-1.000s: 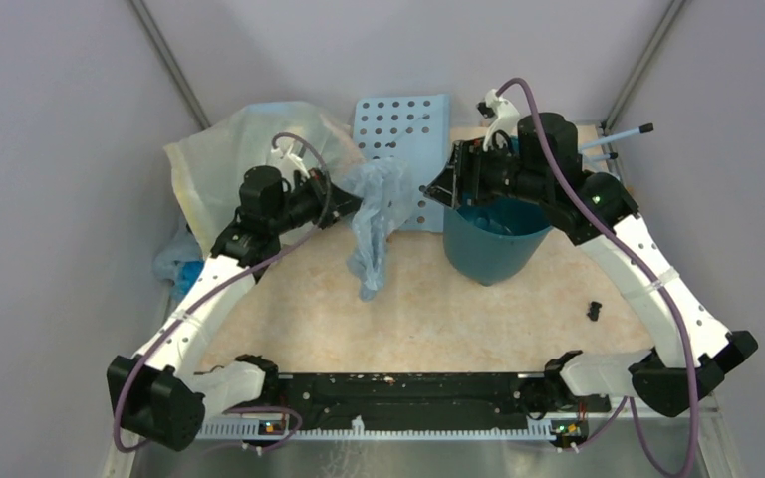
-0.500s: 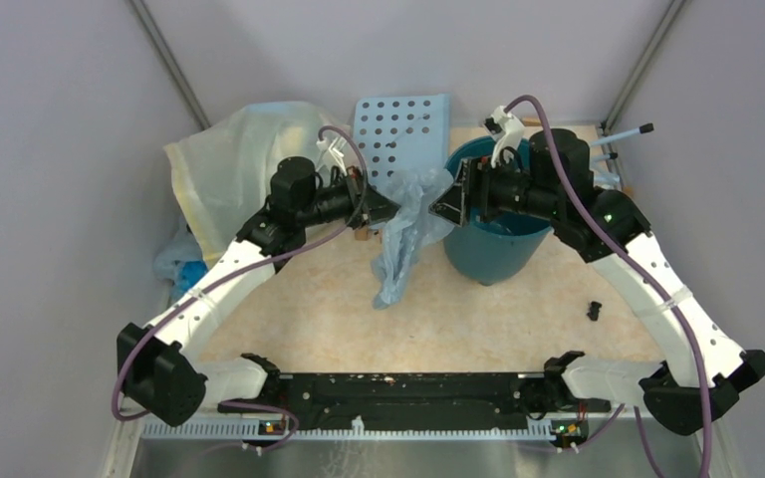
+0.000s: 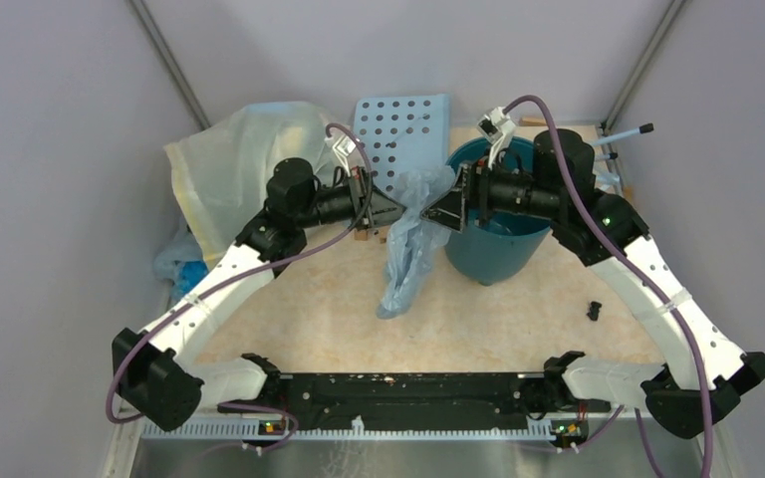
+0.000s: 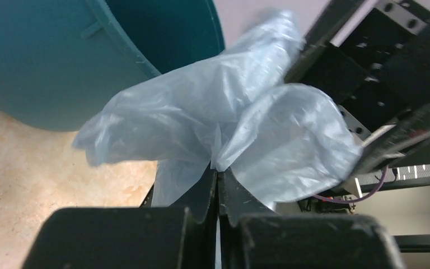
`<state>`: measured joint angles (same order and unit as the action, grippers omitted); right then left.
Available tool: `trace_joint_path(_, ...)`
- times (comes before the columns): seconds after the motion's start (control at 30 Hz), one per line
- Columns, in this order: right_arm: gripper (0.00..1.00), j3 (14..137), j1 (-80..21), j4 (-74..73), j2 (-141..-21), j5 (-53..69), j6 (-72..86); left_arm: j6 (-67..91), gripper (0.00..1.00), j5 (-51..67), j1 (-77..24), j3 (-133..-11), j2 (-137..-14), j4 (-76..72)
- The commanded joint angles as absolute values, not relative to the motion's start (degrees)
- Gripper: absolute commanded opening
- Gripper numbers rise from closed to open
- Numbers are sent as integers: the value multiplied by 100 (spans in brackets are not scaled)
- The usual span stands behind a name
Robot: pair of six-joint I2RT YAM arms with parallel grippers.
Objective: Put the trash bags into the trash bin
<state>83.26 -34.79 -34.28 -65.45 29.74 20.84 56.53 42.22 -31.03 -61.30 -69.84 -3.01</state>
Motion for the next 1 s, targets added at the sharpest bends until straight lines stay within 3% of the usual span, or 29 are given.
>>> trace_joint_path(0.0, 74, 8472, -3533, -3274, -6521, 2229, 2104, 5414, 0, 4299, -3118, -6559, -6590, -432)
trace_joint_path(0.17, 77, 8571, -3532, -3282, -6412, 1605, 2091, 5283, 0, 4201, -3107, -6548, -6458, -226)
trace_joint_path(0.33, 82, 8890, -3533, -3490, -6356, 1630, 1786, 5375, 0, 4108, -3006, -6475, -6312, -236)
trace_joint_path(0.53, 83, 8791, -3524, -3637, -6092, 1533, 1690, 5597, 0, 4239, -2681, -6049, -6156, -647)
trace_joint_path(0.67, 75, 8692, -3524, -3587, -6052, 1678, 1774, 5842, 0, 4421, -2637, -5828, -6050, -1017)
trace_joint_path(0.9, 74, 8565, -3524, -3162, -6243, 2777, 2126, 6597, 0, 4650, -2636, -5493, -5963, -2051)
trace_joint_path(0.97, 59, 8521, -3520, -3063, -6271, 2803, 2206, 6618, 0, 4709, -2636, -5513, -5969, -2059)
